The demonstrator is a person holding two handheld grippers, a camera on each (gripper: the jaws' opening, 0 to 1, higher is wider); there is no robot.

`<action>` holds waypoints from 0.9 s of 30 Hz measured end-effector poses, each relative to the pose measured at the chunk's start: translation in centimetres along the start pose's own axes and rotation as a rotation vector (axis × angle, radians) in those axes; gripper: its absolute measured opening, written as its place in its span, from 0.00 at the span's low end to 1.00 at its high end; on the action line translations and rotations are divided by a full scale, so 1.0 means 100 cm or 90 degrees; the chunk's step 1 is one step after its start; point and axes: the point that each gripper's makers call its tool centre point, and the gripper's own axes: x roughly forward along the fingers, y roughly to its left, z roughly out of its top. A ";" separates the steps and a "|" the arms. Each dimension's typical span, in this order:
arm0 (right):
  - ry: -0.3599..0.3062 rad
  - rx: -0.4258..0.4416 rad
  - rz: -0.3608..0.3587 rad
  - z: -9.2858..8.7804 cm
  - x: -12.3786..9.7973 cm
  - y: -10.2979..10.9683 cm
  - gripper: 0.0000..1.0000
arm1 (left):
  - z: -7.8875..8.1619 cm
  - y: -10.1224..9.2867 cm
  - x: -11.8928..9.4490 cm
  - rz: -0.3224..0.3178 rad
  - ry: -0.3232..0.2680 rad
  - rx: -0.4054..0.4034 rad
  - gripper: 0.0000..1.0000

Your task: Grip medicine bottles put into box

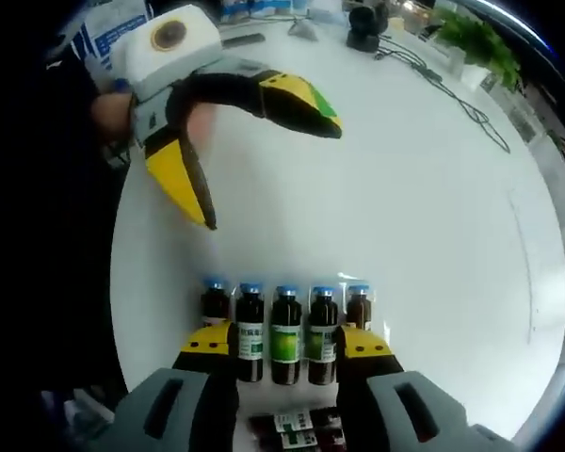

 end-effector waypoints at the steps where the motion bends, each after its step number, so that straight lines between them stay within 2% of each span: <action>1: 0.004 0.005 -0.001 0.000 0.000 0.000 0.37 | 0.000 -0.001 0.000 -0.002 0.000 0.001 0.33; 9: 0.041 0.059 -0.016 0.000 -0.001 0.002 0.37 | -0.002 -0.008 -0.001 -0.013 0.010 0.017 0.33; 17: 0.058 0.198 -0.045 0.004 0.001 0.001 0.37 | 0.003 -0.008 -0.010 -0.011 -0.002 -0.017 0.33; 19: 0.065 0.214 -0.050 0.005 0.001 0.001 0.37 | 0.004 -0.010 -0.013 -0.017 -0.006 -0.023 0.33; 23: 0.078 0.282 -0.063 0.005 0.001 0.002 0.37 | 0.004 -0.019 -0.015 -0.031 -0.003 -0.013 0.33; 27: 0.089 0.348 -0.074 0.005 0.001 0.003 0.37 | 0.004 -0.014 -0.018 -0.020 -0.005 -0.014 0.33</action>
